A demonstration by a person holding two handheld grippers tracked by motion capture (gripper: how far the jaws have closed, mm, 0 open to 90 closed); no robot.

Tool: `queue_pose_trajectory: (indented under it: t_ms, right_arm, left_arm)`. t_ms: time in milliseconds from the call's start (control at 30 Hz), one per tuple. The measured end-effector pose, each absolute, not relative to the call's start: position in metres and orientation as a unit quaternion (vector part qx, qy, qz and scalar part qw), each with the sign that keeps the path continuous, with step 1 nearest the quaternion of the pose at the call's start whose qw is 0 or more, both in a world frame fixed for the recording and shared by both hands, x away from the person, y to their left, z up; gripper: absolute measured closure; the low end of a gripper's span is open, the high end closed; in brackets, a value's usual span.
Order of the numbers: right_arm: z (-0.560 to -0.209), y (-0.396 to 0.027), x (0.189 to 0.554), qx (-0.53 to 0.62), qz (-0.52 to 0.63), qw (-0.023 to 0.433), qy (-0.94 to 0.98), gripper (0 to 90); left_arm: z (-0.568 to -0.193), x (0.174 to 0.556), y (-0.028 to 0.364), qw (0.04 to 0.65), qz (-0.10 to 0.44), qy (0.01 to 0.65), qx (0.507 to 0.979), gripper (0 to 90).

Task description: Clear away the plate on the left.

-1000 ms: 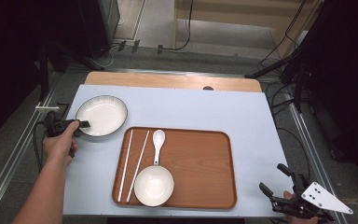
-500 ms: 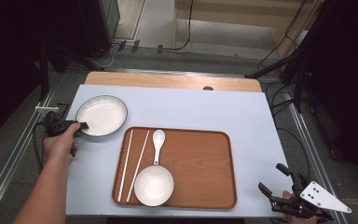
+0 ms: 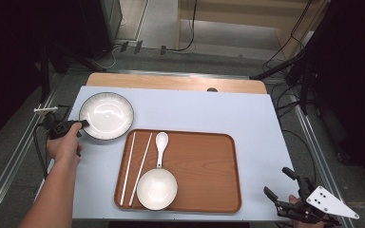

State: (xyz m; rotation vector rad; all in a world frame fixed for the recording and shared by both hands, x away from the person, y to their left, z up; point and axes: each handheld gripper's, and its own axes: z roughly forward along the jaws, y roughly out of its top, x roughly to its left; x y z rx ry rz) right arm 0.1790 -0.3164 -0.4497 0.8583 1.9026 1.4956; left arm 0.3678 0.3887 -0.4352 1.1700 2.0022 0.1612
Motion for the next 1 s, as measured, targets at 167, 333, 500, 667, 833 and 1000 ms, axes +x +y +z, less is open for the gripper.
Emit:
queue_pose_trajectory:
  t_ms: [167,333,500,667,833,1000]
  right_arm:
    - [-0.45,-0.318,0.178,0.325,0.558,0.287,0.707,13.1]
    - [-0.449,-0.318,0.178,0.323,0.559,0.286,0.708,13.1]
    - [-0.449,-0.318,0.178,0.325,0.562,0.284,0.706,13.1]
    - [-0.449,-0.316,0.179,0.323,0.561,0.283,0.707,13.1]
    - [-0.449,-0.315,0.179,0.321,0.562,0.282,0.708,13.1]
    - [-0.449,-0.314,0.179,0.321,0.56,0.282,0.709,13.1]
  left_arm:
    - [-0.435,0.365,0.388,0.401,0.074,0.788,0.462,85.1]
    - [-0.43,0.361,0.39,0.421,0.084,0.775,0.464,85.1]
    - [-0.422,0.355,0.393,0.453,0.08,0.76,0.458,85.2]
    - [-0.417,0.351,0.392,0.461,0.078,0.751,0.467,85.2]
    - [-0.413,0.349,0.385,0.468,0.068,0.74,0.478,85.2]
    - [-0.408,0.348,0.374,0.476,0.059,0.727,0.492,85.2]
